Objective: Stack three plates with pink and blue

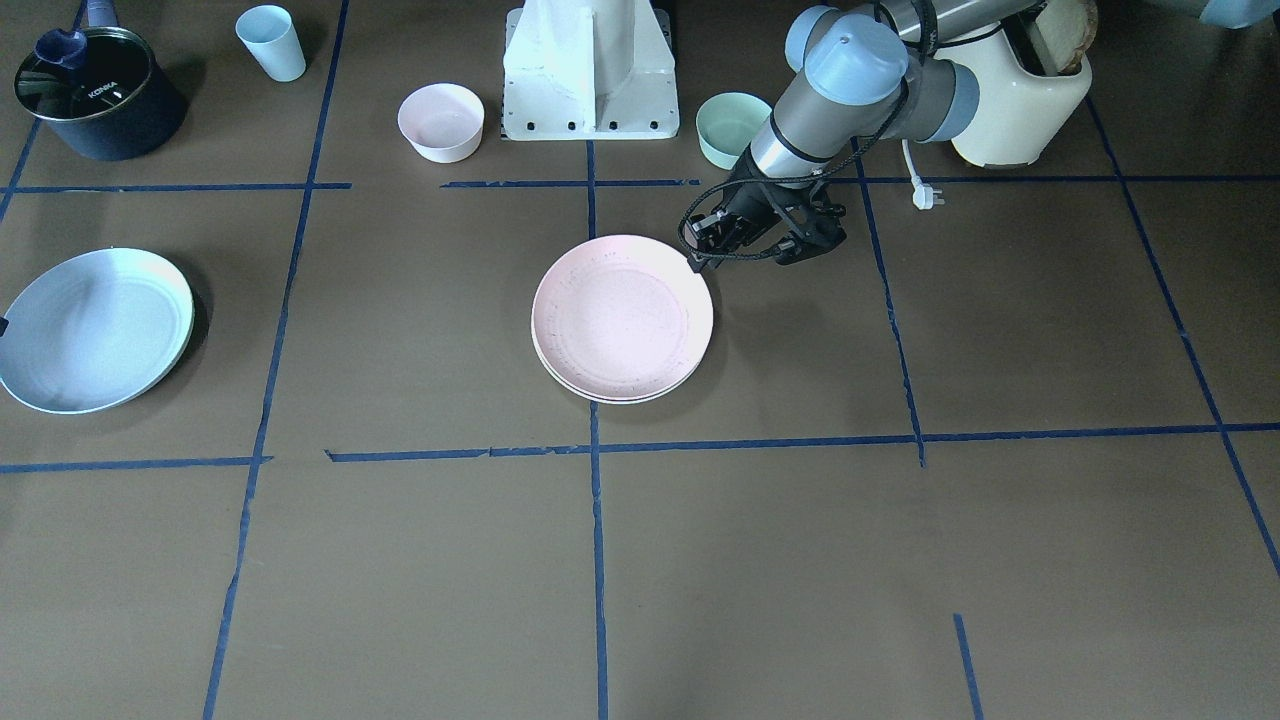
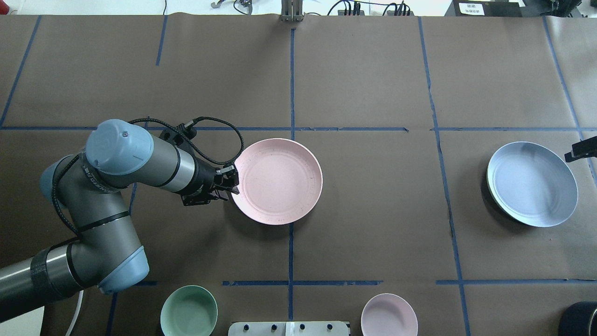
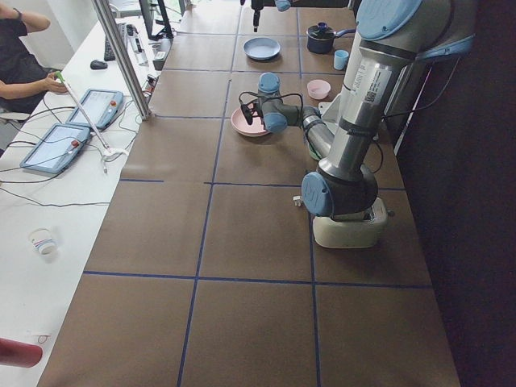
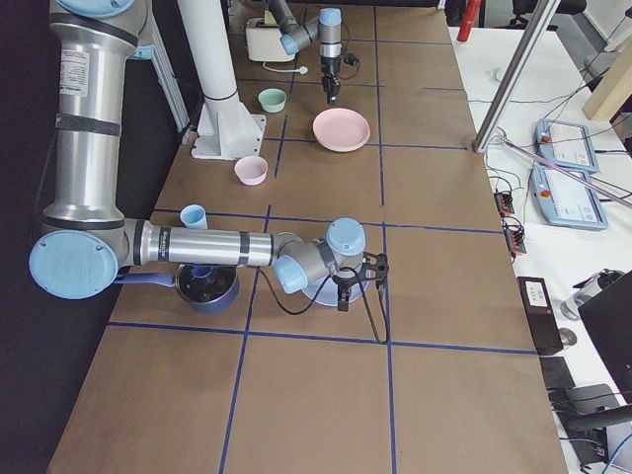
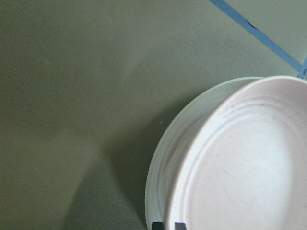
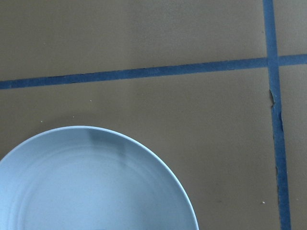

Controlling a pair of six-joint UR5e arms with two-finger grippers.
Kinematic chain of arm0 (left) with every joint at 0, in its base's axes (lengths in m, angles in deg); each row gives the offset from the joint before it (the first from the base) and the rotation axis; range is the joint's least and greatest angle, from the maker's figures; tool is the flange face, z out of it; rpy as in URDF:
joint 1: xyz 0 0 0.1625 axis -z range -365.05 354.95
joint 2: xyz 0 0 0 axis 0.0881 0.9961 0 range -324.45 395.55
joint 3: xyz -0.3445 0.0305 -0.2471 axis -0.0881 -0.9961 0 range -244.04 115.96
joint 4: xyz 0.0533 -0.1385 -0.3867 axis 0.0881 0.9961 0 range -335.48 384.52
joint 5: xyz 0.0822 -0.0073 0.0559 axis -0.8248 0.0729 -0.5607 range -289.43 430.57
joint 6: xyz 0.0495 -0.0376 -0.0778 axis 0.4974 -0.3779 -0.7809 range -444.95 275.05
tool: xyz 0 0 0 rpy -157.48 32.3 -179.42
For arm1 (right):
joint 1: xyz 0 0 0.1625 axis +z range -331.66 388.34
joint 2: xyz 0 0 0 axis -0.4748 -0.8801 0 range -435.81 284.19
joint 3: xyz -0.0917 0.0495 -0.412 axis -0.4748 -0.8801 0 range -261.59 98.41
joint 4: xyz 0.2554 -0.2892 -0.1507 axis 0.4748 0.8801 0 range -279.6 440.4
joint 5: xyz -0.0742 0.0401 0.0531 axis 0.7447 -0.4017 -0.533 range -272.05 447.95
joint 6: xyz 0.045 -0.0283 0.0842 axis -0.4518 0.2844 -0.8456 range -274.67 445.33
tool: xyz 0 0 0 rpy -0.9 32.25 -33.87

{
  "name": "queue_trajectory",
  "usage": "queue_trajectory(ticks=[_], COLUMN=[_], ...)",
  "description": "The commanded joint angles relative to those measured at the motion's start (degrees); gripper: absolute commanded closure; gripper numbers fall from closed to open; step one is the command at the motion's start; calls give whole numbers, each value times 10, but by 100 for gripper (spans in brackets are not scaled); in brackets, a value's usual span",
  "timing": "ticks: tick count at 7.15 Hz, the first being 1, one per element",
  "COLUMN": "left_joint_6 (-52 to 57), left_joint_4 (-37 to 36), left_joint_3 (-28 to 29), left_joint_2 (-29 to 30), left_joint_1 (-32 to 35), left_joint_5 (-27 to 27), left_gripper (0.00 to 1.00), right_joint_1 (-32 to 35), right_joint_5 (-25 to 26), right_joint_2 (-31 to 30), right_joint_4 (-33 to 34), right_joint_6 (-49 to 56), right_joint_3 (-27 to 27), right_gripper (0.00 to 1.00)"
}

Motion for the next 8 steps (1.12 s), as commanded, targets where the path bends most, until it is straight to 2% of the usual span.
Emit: queue_trajectory(ticks=[1,4,5,6,7,8], left_joint_6=[2,6,27,52,63,63], left_joint_4=[0,0,0,0,0,0], left_joint_3=[-2,-10,-12,-17,-25,-29], left_joint_2=[-1,-10,-13,-21,-29,-35], left_joint_1=[13,39,61,87,99,105], left_joint_5=[2,9,32,63,72,76], left_gripper=[0,0,0,0,0,0], right_joint_1=[-12,-53,-56,-58,-58,-58], right_joint_5=[2,15,16,19,22,28], right_joint_2=[-7,-6,-6,-6,-7,-8], right_joint_4=[-40,-41,-41,-40,-42,-42], right_joint_6=[-3,-3,-3,-4,-5,-4], right_joint_3=[-26,-44,-45,-45,-49,-51], right_gripper=[0,0,0,8,48,74])
